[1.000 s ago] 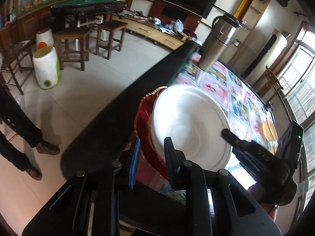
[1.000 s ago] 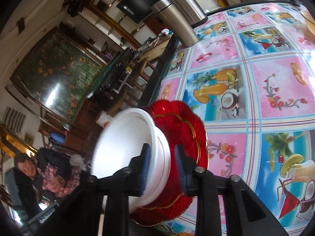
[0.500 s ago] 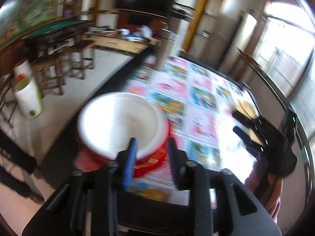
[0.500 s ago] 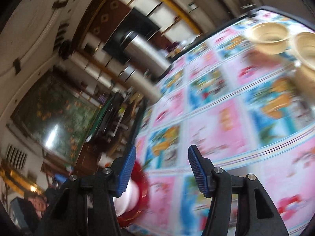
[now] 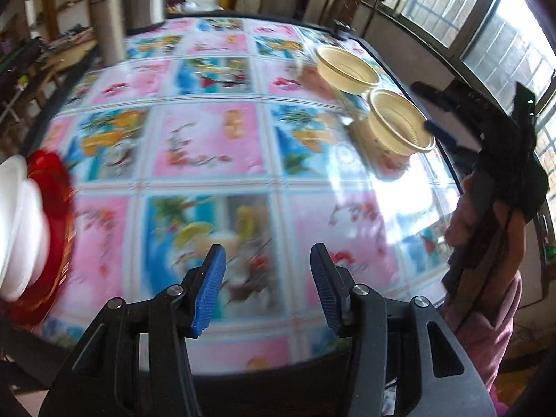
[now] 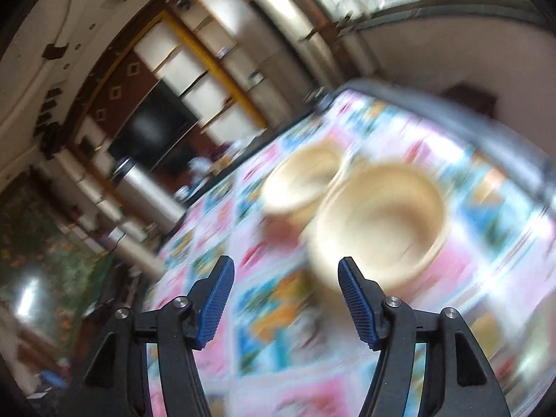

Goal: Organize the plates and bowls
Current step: 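Move both grippers to the rim of the large beige bowl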

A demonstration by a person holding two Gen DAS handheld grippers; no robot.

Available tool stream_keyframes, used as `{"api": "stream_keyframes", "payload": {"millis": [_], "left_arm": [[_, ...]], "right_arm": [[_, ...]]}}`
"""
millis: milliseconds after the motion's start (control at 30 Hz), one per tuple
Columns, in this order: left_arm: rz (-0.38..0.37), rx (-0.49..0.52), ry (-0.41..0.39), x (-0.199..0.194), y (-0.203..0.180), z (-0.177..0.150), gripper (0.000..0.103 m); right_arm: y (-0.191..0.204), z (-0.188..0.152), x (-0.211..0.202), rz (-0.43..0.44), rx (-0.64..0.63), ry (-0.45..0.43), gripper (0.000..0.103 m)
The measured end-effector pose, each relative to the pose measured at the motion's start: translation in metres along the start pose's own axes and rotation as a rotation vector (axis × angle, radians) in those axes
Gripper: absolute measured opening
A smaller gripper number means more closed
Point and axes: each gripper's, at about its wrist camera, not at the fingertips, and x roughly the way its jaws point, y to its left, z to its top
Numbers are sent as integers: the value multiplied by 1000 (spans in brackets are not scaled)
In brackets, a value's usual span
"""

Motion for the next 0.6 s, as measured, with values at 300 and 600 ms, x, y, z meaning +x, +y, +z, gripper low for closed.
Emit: {"api": "stream_keyframes", "payload": {"millis": [300,600], "left_arm": [[-53,16,27,46,-45,96,49],[-152,-85,78,116,-68,155,49]], "right_arm": [[-44,68,28,-364,-9,-159,72],[-81,64,49,-338,137,-39,72]]}}
